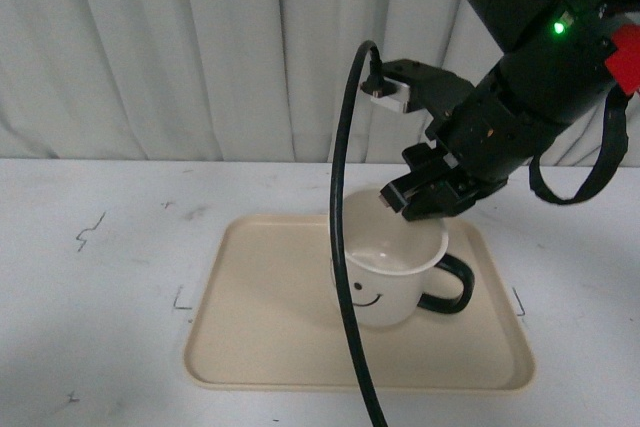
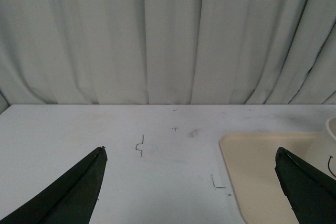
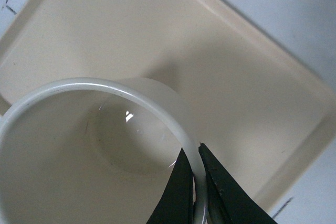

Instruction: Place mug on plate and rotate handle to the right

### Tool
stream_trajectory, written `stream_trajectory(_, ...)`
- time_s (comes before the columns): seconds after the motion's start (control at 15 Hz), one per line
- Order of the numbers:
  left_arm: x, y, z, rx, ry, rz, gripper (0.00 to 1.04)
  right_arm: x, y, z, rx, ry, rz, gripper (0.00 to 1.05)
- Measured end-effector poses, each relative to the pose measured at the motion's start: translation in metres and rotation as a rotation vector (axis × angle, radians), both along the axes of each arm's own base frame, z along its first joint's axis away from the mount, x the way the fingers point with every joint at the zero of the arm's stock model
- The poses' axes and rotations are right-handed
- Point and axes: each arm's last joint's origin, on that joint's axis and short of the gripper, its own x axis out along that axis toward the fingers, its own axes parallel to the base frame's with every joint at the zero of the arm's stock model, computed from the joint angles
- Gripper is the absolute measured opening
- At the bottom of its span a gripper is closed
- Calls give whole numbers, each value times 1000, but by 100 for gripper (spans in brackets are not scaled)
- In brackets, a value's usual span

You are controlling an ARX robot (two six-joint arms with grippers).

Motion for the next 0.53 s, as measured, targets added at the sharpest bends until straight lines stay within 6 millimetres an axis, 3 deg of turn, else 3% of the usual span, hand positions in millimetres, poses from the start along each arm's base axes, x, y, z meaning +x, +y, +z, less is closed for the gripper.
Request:
stream_trajectory(0.2, 0, 0, 0, 0, 0, 0, 98, 8, -1, 7, -95, -61, 283, 3)
stream_trajectory(0.33, 0, 0, 0, 0, 0, 0, 98, 11, 7, -14, -159, -36, 502, 3)
stream_trajectory(0.53, 0, 0, 0, 0, 0, 0, 98, 14, 24, -14, -164, -62, 574, 3)
